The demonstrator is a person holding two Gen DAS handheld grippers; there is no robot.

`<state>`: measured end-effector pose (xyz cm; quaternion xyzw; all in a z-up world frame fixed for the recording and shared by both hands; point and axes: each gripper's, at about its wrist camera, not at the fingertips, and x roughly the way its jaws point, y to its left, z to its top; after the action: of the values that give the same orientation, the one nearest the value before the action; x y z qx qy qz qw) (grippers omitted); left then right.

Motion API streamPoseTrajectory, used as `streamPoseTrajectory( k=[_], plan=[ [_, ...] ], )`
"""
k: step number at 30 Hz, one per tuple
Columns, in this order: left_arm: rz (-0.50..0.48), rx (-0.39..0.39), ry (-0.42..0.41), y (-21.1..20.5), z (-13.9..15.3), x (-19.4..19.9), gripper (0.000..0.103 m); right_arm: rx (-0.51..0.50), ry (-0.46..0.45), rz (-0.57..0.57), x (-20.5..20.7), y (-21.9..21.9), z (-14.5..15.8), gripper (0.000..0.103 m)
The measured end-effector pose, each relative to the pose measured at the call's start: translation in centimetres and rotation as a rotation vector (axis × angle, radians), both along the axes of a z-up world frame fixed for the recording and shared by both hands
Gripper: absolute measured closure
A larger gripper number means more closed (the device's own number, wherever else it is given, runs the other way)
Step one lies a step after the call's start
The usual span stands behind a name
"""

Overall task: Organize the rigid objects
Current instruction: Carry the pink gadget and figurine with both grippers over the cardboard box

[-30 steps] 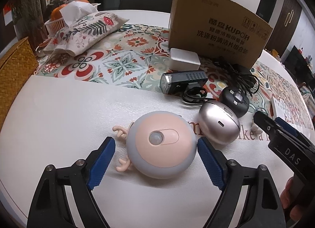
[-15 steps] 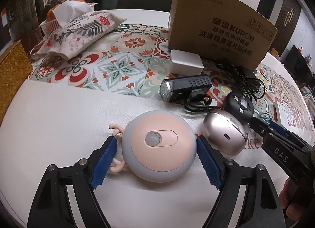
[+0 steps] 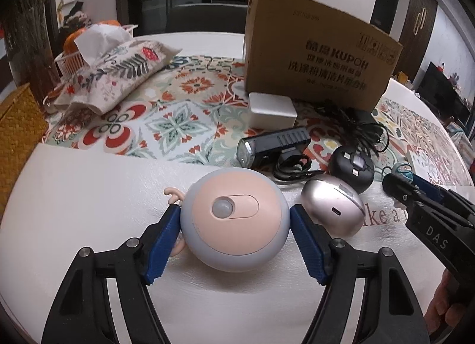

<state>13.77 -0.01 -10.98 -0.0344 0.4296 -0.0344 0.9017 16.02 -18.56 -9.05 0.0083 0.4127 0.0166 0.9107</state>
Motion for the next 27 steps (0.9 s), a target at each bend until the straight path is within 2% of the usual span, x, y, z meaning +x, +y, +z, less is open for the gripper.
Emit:
streamPoseTrajectory(
  k=[15, 27],
  plan=[
    [-0.06, 0.004, -0.14, 0.0, 4.6, -1.1, 0.029, 0.001, -0.117, 0.009, -2.3, 0.5, 4.0, 0.065],
    [-0.113, -0.003, -0.255, -1.2, 9.0, 0.8, 0.029, 0.019, -0.247, 0.006, -1.9, 0.1, 8.3, 0.065]
  ],
)
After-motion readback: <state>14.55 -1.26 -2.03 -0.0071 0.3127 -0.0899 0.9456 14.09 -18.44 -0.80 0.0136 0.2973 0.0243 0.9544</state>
